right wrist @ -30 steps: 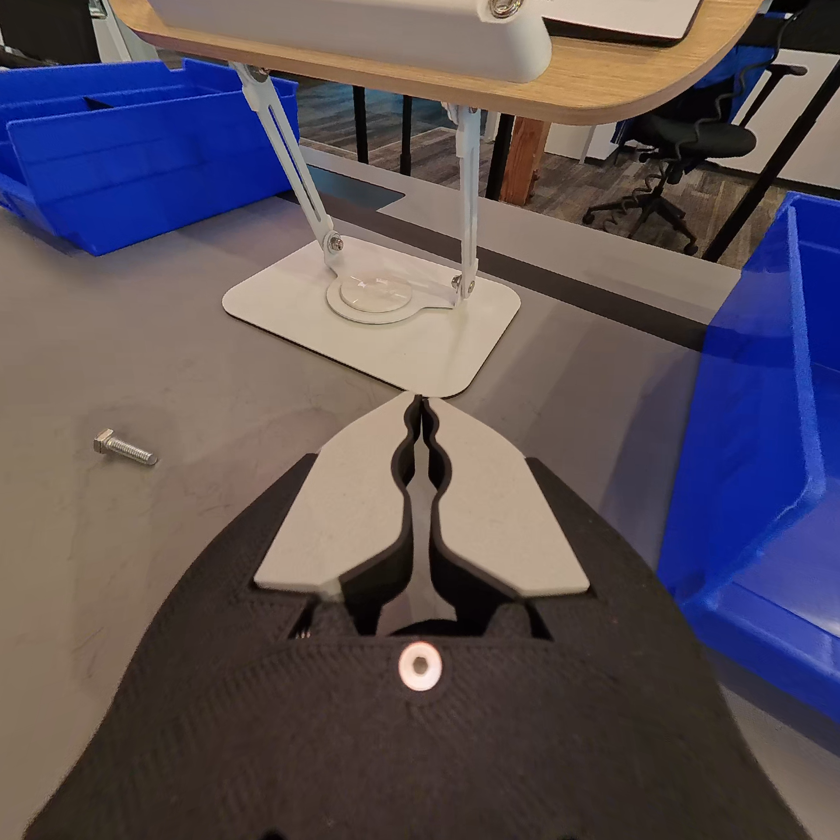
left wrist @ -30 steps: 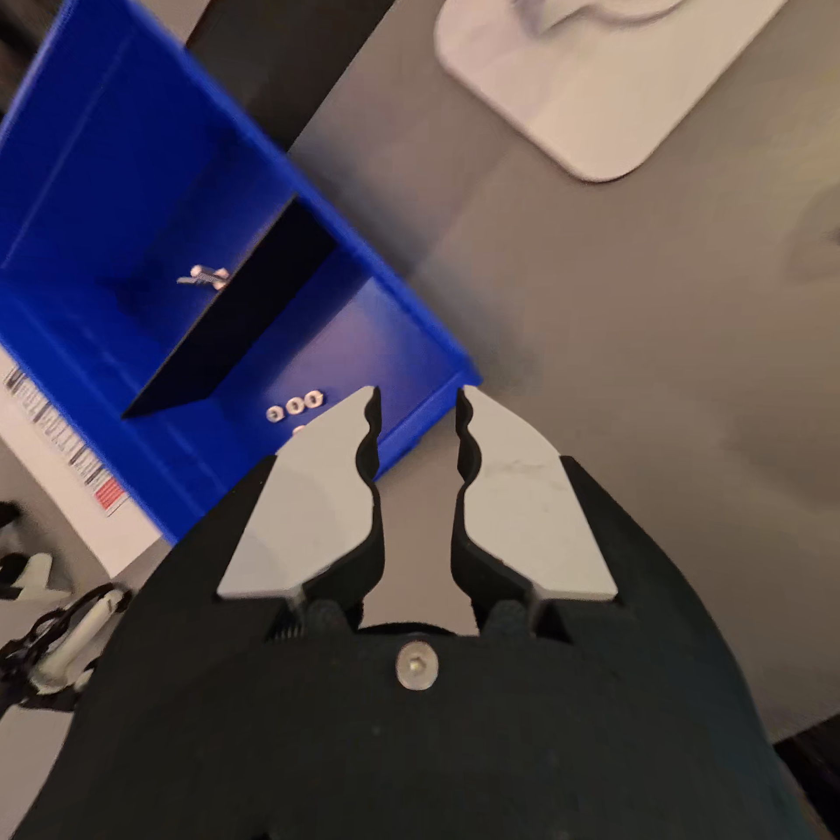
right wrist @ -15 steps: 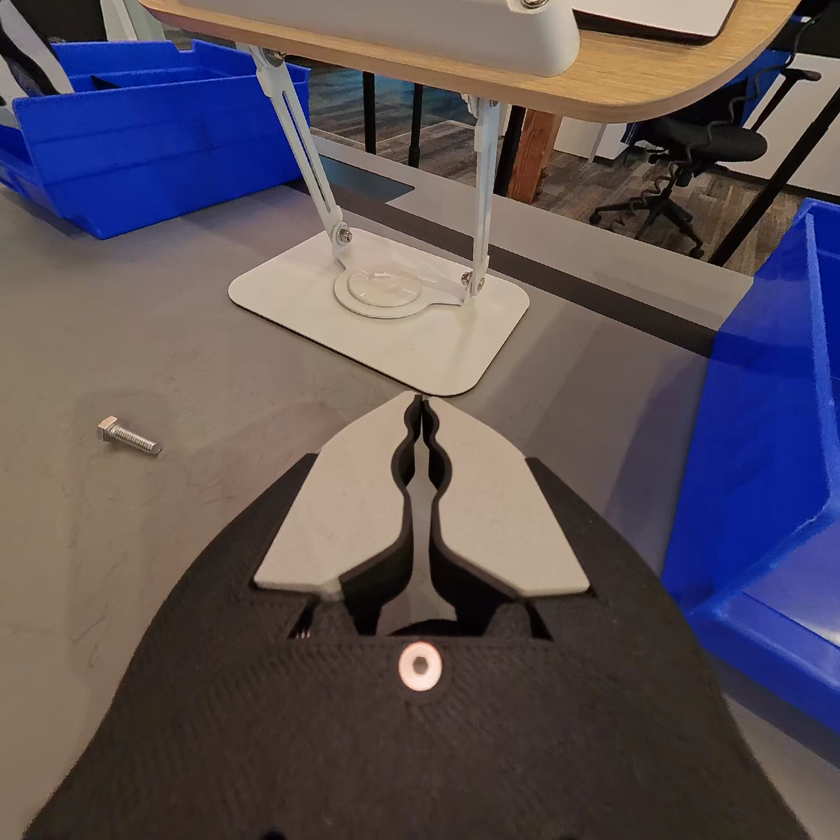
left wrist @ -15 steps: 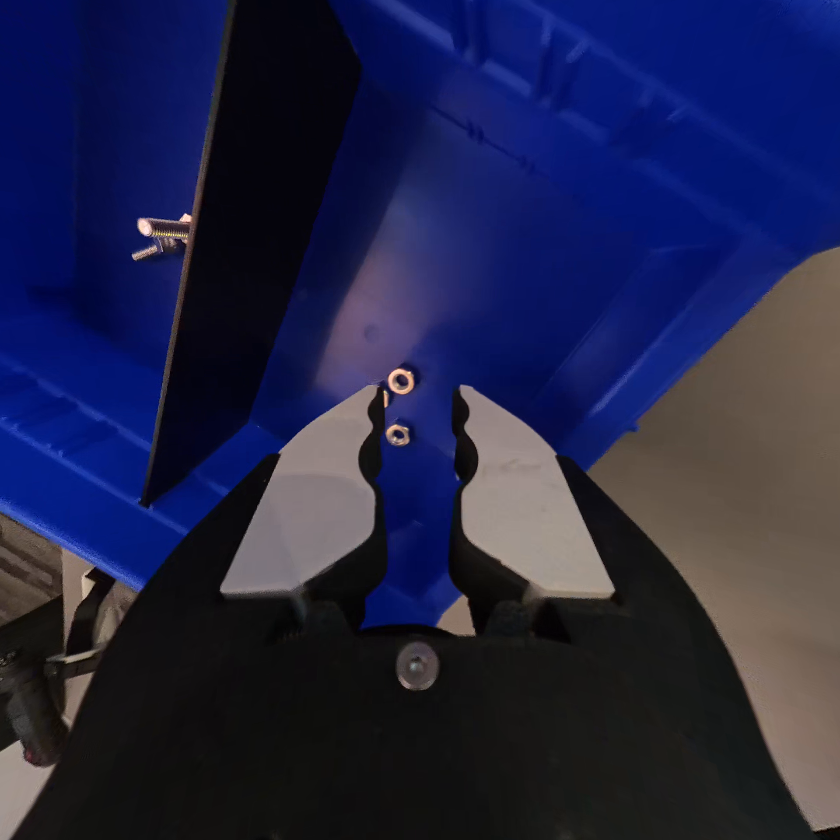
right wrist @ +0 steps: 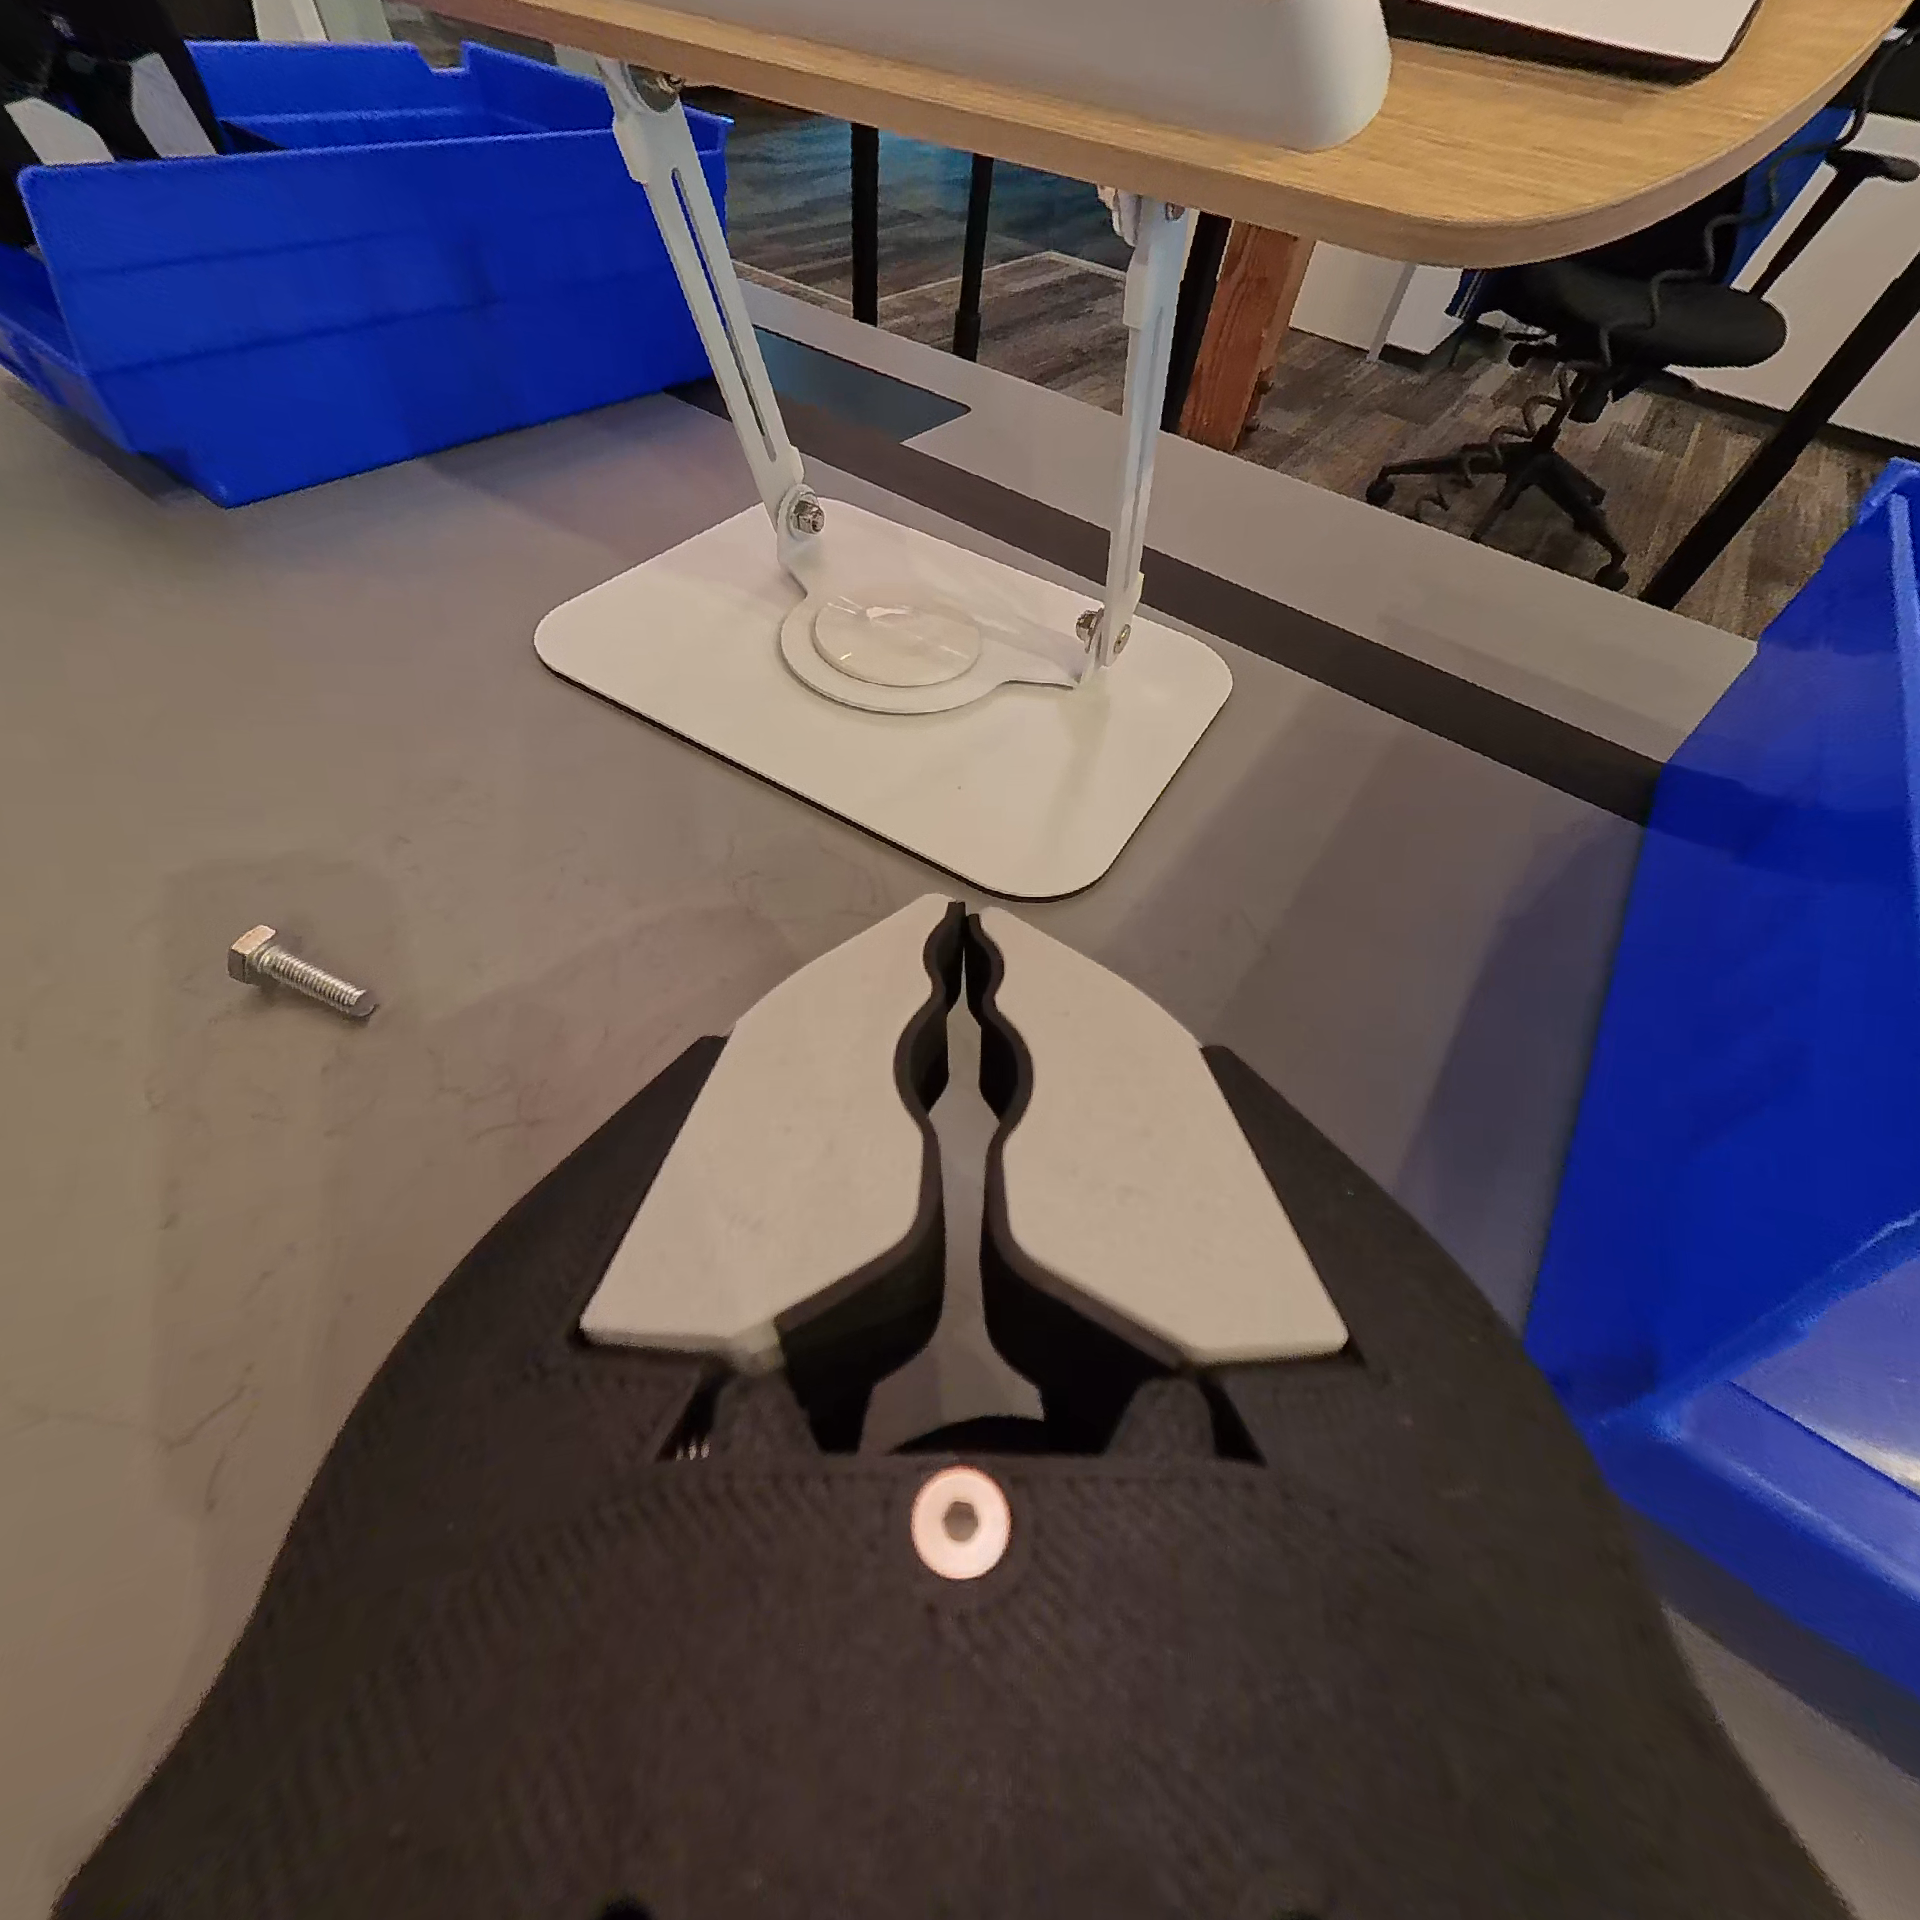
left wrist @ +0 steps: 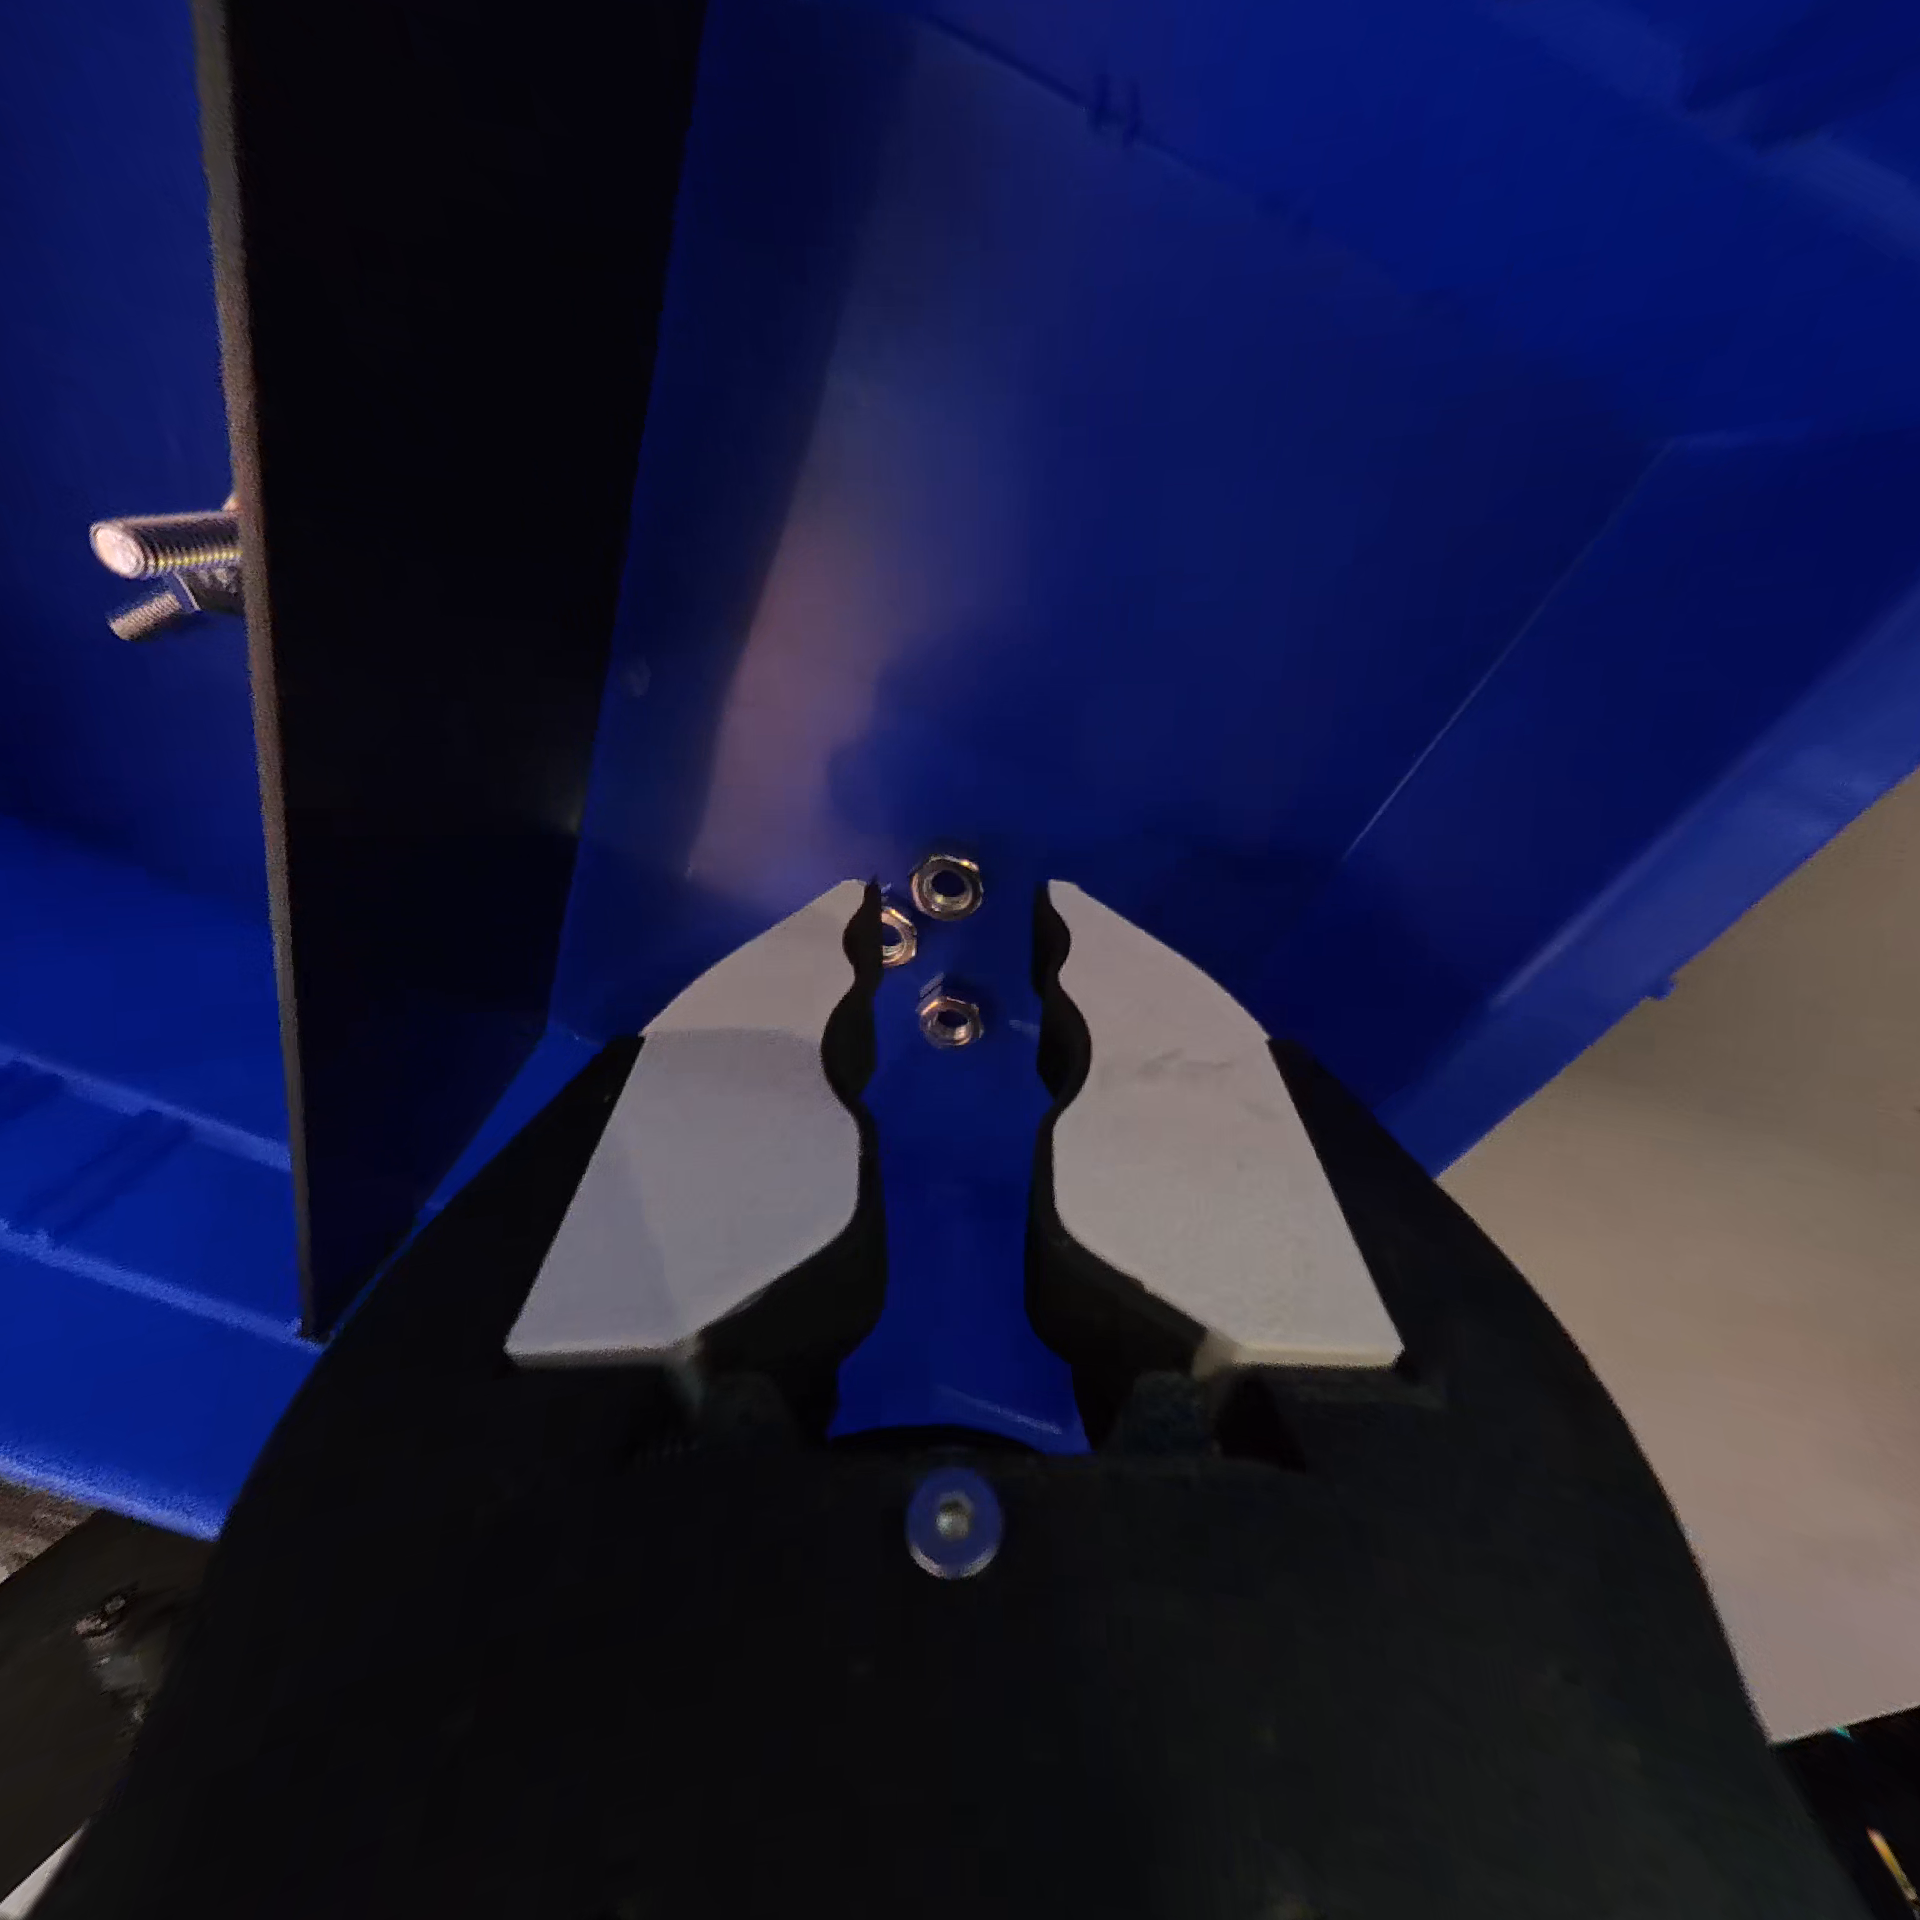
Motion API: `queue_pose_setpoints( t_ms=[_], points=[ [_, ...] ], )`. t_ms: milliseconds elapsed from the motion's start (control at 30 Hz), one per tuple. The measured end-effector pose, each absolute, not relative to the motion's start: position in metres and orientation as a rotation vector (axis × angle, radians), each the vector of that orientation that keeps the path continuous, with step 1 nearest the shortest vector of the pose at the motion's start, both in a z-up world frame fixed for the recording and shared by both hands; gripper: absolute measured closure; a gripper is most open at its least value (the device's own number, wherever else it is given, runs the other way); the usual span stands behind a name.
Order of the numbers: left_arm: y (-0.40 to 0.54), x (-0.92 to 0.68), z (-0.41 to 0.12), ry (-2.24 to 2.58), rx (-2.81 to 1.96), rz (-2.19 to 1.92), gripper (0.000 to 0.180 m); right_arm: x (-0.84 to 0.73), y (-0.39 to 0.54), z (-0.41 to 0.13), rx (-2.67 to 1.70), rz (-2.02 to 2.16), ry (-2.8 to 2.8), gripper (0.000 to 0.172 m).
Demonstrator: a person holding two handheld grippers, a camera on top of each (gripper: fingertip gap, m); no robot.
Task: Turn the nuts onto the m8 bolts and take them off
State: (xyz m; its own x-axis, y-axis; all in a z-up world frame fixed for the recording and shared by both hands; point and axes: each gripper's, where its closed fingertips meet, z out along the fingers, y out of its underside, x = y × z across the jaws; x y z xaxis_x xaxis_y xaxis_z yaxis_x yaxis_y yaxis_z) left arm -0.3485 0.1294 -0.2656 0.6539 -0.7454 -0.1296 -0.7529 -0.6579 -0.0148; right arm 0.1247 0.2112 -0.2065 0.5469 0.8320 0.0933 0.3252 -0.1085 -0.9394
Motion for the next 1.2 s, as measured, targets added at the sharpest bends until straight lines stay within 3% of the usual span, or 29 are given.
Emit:
queue_pose_setpoints(
  t_ms=[200, 367, 667, 1033, 1200],
  points=[
    [0.130, -0.350, -0.274, 1.302, -2.835, 0.176, 0.153, 0.124, 0.210, -0.207, -1.682, 0.579, -0.988, 0.172],
    [0.125, -0.347, -0.278, 1.275, -2.905, 0.088, 0.166, 0.124, 0.210, -0.206, -1.679, 0.584, -0.989, 0.172],
    [0.126, -0.353, -0.273, 1.260, -2.896, 0.196, 0.166, 0.124, 0.210, -0.206, -1.677, 0.590, -0.988, 0.172],
    [0.088, -0.320, -0.166, 1.200, -2.649, 0.369, 0.167, 0.124, 0.210, -0.206, -1.680, 0.596, -0.988, 0.172],
    [0.045, -0.256, -0.153, 1.235, -2.530, 0.300, 0.167, 0.124, 0.209, -0.206, -1.679, 0.593, -0.993, 0.172]
  ],
)
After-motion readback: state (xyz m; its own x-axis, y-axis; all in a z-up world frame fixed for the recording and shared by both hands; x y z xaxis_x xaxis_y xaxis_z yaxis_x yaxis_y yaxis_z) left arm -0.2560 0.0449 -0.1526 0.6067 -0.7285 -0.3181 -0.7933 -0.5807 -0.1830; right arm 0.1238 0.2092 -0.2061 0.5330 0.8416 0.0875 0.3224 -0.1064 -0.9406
